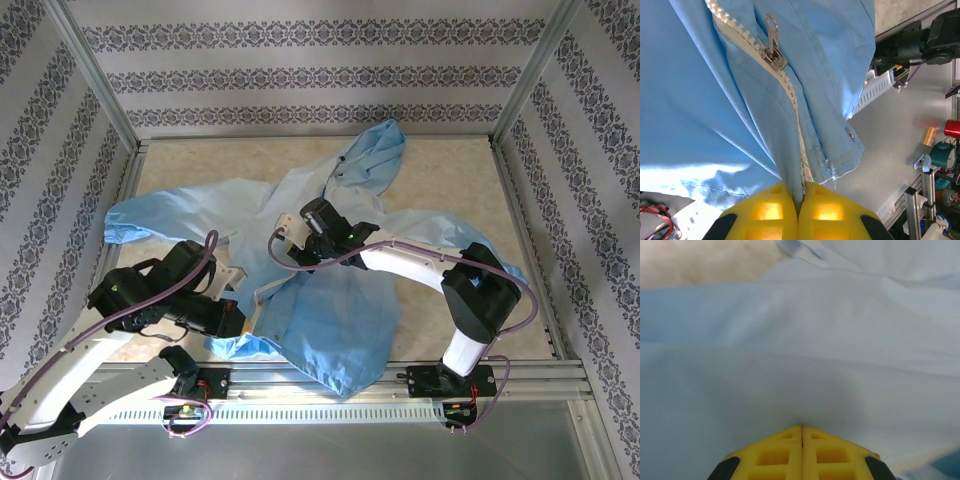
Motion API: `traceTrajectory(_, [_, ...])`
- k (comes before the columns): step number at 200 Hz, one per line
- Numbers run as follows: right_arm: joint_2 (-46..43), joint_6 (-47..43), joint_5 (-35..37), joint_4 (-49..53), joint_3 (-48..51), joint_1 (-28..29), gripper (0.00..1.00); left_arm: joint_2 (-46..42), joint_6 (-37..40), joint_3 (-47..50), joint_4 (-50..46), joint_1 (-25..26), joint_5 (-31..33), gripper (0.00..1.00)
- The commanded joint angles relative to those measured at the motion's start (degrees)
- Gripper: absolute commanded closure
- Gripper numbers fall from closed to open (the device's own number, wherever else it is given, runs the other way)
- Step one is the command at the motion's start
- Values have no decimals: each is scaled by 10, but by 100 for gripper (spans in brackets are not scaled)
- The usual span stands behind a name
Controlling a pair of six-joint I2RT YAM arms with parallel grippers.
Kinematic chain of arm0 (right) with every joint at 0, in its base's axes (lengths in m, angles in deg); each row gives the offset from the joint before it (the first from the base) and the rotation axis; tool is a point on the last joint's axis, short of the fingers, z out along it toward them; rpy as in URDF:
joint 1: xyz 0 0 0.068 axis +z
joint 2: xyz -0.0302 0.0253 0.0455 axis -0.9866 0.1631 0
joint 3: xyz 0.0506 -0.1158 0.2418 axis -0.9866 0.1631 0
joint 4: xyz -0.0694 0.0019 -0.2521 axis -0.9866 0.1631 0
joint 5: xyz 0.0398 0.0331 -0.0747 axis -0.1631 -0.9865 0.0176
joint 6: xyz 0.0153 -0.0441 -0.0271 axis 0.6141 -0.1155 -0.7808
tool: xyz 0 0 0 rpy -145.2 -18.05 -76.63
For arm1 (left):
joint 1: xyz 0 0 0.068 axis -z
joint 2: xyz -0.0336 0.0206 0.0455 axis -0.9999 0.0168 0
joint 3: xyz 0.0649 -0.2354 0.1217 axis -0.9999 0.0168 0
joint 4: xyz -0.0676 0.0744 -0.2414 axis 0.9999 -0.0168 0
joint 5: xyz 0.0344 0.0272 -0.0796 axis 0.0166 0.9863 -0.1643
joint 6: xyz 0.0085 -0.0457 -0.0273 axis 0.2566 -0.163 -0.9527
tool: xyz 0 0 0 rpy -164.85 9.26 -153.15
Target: Zip up the jacket
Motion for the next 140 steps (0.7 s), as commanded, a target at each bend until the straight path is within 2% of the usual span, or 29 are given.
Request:
traceTrajectory(1, [-5,0,42,21,-27,-9,100,1,21,-23,-53,5,0,100])
traceTrajectory(18, [-26,5,5,24,-25,-23,100,6,27,-27,-64,5,23,100])
traceTrajectory(38, [-70,16,-79,-8,9,-25,100,16,35,-14,-60,5,56,100])
traceTrajectory(52, [-104,66,-140,-54,44,-25,100,26,38,0,-44,5,80,100])
traceTrajectory(72, [-129,176,-218,-135,89,-22,90,38,40,18,-16,5,93,100])
traceTrajectory(113, [-112,364,-245,-251,149,31,75,45,31,52,30,5,82,100])
traceTrajectory(140, [-75,475,-260,-344,171,59,70,35,24,63,35,5,79,100])
